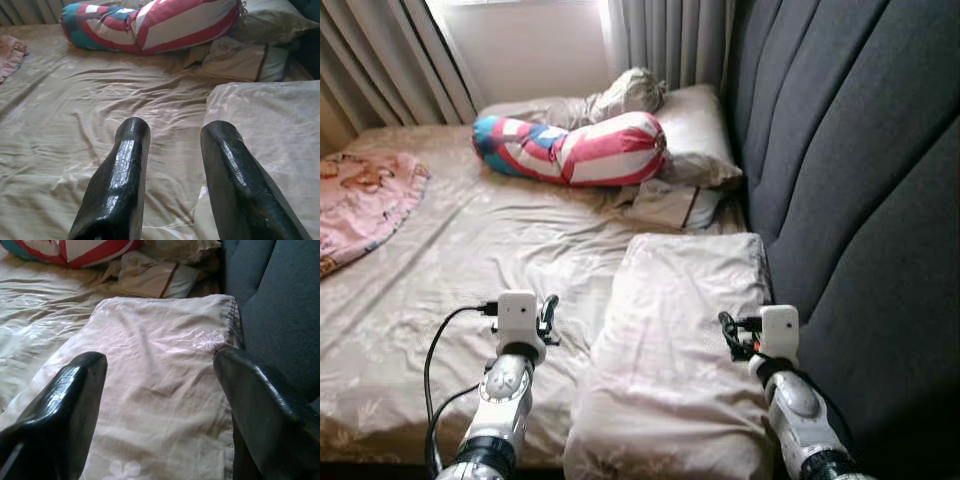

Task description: Clean up the room

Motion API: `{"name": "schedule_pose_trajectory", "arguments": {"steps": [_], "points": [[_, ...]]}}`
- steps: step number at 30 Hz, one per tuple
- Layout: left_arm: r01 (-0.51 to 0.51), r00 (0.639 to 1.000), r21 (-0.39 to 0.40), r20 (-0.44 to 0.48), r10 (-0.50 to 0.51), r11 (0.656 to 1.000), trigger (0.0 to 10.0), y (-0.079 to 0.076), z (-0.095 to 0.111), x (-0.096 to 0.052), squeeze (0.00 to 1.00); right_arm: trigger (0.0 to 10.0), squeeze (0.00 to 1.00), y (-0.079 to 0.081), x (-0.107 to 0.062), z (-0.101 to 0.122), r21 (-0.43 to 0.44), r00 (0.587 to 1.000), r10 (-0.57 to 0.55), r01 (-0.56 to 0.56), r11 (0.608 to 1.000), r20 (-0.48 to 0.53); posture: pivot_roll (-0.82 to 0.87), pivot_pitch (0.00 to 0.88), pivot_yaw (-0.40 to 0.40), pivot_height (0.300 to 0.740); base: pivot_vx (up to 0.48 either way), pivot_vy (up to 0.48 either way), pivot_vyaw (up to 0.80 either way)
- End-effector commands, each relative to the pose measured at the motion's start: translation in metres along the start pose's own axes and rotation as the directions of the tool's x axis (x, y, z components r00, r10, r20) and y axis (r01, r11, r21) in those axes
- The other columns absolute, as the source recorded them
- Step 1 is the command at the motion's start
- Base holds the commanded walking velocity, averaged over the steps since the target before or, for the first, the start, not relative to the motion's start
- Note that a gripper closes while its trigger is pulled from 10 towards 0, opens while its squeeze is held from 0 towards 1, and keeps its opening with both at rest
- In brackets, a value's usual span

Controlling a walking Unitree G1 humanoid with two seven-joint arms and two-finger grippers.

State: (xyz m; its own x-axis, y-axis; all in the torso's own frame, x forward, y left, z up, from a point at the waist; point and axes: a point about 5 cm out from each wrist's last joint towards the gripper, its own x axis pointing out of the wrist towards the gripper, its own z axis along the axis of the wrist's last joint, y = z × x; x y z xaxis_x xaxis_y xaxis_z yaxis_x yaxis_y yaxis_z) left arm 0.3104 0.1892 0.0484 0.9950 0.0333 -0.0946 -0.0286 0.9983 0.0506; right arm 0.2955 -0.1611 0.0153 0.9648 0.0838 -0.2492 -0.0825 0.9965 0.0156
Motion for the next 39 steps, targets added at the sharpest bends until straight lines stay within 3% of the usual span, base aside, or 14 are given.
{"name": "schedule_pose_trajectory", "arguments": {"steps": [1, 9, 15, 30, 39], "points": [[0.004, 1.0, 0.002, 0.019, -0.004, 1.0, 10.0, 0.0, 0.005, 0.002, 0.0, 10.0, 0.0, 0.001, 0.0, -0.001, -0.001, 1.0, -0.007, 0.007, 1.0, -0.01, -0.14, 0.0, 0.015, 0.74, 0.0, 0.0, 0.0], [0.022, 1.0, -0.025, 0.011, -0.022, 0.999, 10.0, -0.007, 0.003, 0.001, 0.0, 10.0, 0.0, -0.007, -0.002, -0.004, -0.007, 0.999, -0.032, 0.031, 0.999, -0.024, -0.15, 0.0, -0.003, 0.74, 0.0, 0.0, 0.0], [0.022, 1.0, -0.041, 0.012, -0.022, 0.999, 10.0, -0.013, 0.002, 0.0, 0.0, 10.0, 0.0, -0.011, -0.001, 0.0, -0.02, 0.999, -0.035, 0.035, 0.999, -0.014, -0.16, 0.0, -0.023, 0.74, 0.0, 0.391, 0.0], [0.031, 0.999, -0.034, 0.011, -0.031, 0.999, 10.0, -0.014, 0.001, -0.002, 0.0, 10.0, 0.0, -0.008, 0.0, 0.0, -0.025, 0.999, -0.031, 0.03, 0.999, -0.022, -0.15, 0.0, -0.023, 0.74, 0.0, 0.179, 0.0], [0.094, 0.996, -0.05, 0.01, -0.094, 0.994, 10.0, -0.024, 0.001, -0.003, 0.0, 10.0, 0.0, -0.022, -0.003, -0.013, -0.074, 0.981, -0.132, 0.123, 0.99, -0.139, -0.15, 0.0, -0.015, 0.74, 0.0, 0.0, 0.0]]}}
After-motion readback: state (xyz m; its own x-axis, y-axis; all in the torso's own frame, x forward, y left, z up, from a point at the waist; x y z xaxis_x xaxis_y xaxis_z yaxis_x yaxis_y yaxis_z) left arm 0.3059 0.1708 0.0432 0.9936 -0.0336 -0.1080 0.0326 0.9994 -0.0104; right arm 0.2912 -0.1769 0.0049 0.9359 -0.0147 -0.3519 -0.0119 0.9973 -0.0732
